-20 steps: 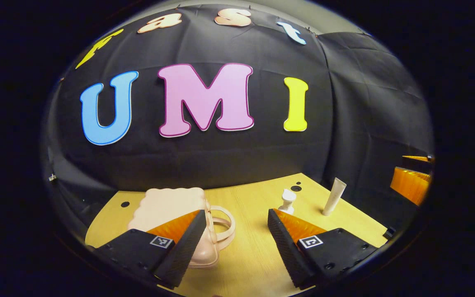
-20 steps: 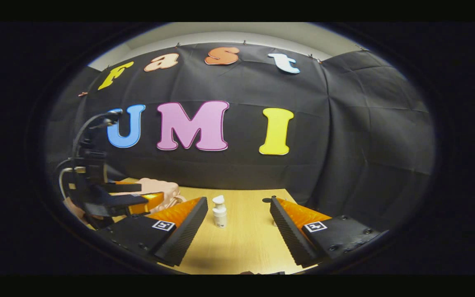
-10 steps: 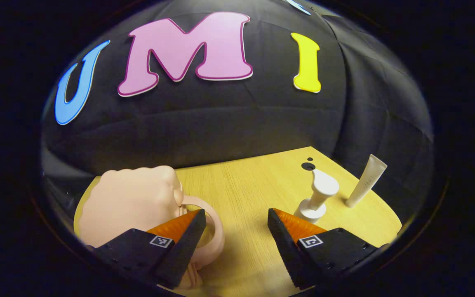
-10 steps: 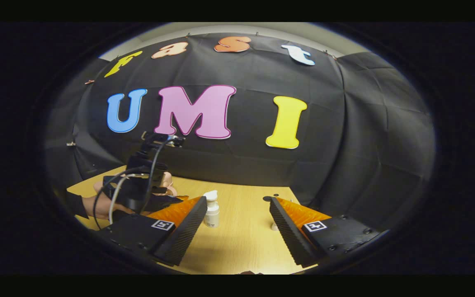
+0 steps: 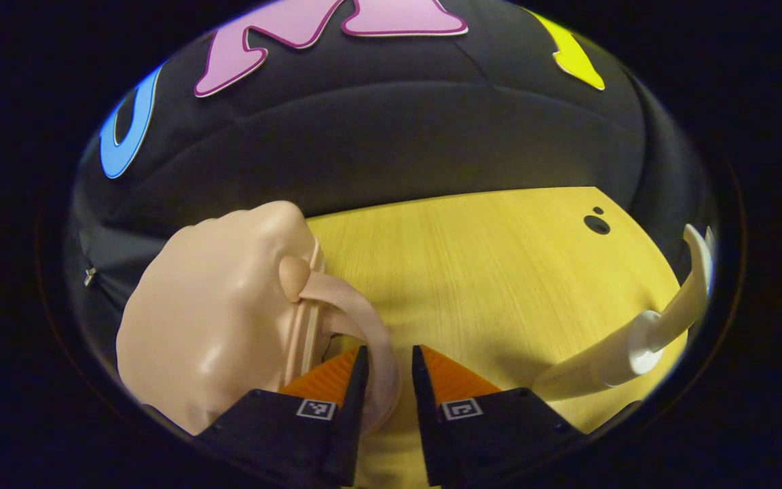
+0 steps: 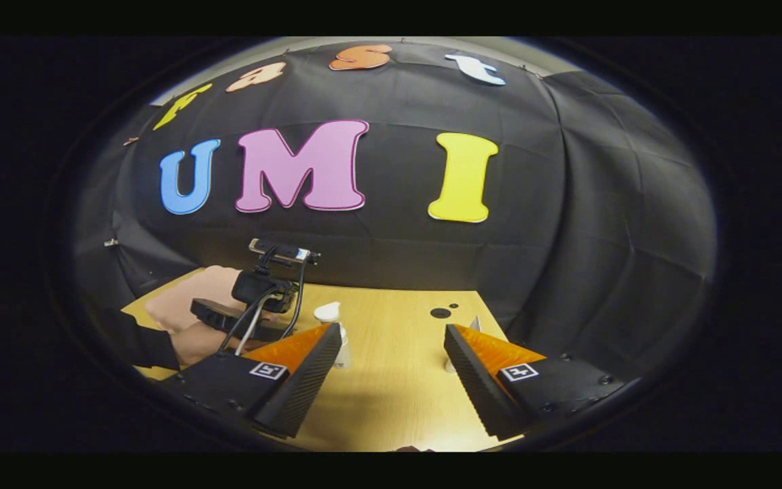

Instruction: First open the suitcase, pack the skin care products into it, and then close the suitcase.

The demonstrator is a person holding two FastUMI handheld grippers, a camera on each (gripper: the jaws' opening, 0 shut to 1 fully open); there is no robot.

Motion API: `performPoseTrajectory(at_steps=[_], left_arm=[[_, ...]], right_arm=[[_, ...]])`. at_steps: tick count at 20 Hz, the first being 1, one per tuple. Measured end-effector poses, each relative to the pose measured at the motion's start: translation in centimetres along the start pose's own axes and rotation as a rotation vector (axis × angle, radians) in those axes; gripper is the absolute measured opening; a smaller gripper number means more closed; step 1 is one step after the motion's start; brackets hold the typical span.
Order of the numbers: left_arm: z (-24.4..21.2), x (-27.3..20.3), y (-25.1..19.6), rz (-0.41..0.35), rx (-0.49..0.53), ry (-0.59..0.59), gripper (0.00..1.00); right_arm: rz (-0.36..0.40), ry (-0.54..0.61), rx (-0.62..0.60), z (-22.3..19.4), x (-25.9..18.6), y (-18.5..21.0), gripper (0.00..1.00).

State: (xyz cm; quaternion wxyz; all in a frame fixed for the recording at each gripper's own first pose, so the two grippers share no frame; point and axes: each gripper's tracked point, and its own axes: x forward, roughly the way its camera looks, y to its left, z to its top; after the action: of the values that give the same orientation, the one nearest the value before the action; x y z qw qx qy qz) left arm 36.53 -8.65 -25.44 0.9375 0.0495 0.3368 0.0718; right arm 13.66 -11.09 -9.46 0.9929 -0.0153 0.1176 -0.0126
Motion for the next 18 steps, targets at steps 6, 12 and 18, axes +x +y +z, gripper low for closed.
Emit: performPoseTrajectory(at_steps=[6, 12, 18], left_arm=[[3.9, -3.6, 0.1, -0.024, 0.005, -0.024, 0.14], [11.8, -12.4, 6.3, -0.122, -0.134, -0.037, 0.11], [15.6, -17.4, 22.3, -0.015, -0.063, -0.001, 0.11]], right_arm=[[-0.042, -0.009, -0.001, 0.4, -0.5, -0.4, 0.98], [0.007, -0.065, 0.008, 2.2, -0.5, 3.5, 0.97], [0.132, -0.085, -0.022, 3.0, -0.6, 8.1, 0.97]])
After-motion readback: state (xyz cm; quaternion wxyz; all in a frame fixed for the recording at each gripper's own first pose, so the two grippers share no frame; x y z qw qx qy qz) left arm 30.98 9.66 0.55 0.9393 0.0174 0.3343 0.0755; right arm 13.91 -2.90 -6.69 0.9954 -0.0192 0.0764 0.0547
